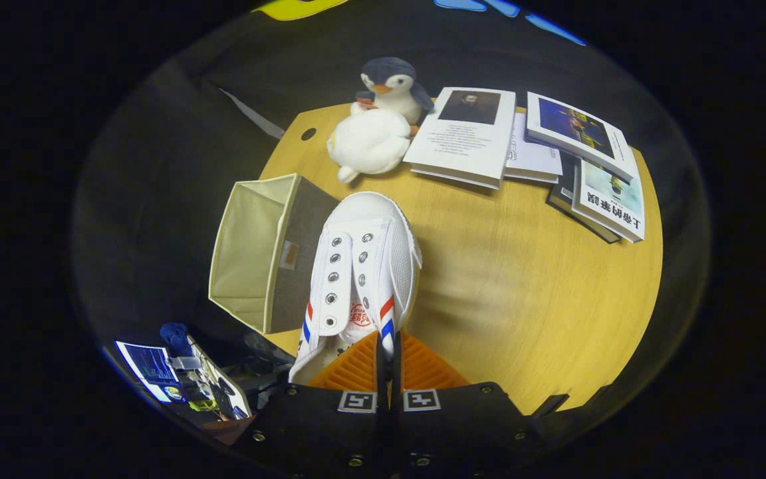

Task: Open the storage box then place both shoes into the box .Put the left shoe in first, then the right shoe, with the right side of both shoes facing outward in a uniform manner.

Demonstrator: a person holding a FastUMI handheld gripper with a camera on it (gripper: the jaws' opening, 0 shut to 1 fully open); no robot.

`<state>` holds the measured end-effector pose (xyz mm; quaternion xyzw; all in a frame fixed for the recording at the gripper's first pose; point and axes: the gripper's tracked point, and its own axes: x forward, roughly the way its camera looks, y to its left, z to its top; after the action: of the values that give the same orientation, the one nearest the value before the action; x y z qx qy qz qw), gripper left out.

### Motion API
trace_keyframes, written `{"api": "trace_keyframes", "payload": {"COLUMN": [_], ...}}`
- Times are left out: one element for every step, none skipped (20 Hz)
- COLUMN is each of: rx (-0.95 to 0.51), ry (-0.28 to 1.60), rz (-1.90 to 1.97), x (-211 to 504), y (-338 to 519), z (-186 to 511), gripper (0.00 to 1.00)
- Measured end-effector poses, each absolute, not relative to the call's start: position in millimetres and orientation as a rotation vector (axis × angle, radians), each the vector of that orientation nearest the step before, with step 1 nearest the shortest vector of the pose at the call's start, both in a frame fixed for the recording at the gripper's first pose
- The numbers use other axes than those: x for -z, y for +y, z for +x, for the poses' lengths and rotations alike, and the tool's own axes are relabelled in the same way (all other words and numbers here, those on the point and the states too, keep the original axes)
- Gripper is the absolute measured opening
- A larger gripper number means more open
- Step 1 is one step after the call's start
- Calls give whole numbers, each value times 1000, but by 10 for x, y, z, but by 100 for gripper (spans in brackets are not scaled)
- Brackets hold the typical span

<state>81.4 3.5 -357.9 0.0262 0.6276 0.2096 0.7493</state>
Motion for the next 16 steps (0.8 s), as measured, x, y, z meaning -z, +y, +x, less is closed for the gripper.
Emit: {"api": "trace_keyframes", "payload": {"rx": [-476,-496,-516,-538,-555,-573,-586,-602,-612,-623,-634,-644,-655,-662,-666,-668], "ry": [1373,1370,1363,1358,1351,1346,1341,1338,1335,1337,1337,1341,1346,1350,1353,1354], "rz": [63,60,51,38,29,18,10,-4,-14,-26,-35,-44,-52,-61,-74,-92], "x": [3535,3475,3419,3360,3311,3277,3242,3224,3208,3210,3209,3221,3239,3263,3292,3332], "y": [151,271,393,512,629,744,858,969,1079,1168,1274,1373,1482,1568,1647,1709], "z": [821,832,848,861,886,897,924,939,962,973,978,990,992,1010,1025,1046], "gripper": [1,1,1,1,1,1,1,1,0,0,1,0,0,0,1,0]}}
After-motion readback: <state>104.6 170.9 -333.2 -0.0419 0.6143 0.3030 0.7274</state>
